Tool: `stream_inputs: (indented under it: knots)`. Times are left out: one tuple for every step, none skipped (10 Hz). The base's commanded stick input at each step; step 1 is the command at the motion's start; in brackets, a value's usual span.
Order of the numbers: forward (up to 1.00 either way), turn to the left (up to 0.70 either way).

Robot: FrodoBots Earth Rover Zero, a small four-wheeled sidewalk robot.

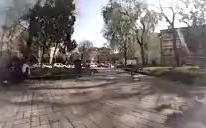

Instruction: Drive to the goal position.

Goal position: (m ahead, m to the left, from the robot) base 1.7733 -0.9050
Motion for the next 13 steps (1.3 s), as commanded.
stream_inputs:
  knots:
    - [0.7,-0.27]
    - [0.7,-0.35]
    - [0.7,-0.35]
    - [0.7,-0.35]
    - [0.7,-0.35]
    - [0.7,-0.3]
    - [0.7,-0.25]
    - [0.7,-0.19]
    - [0.7,-0.14]
    - [0.7,-0.08]
    - [0.7,-0.03]
    - [0.7,0.0]
    - [0.7,0.0]
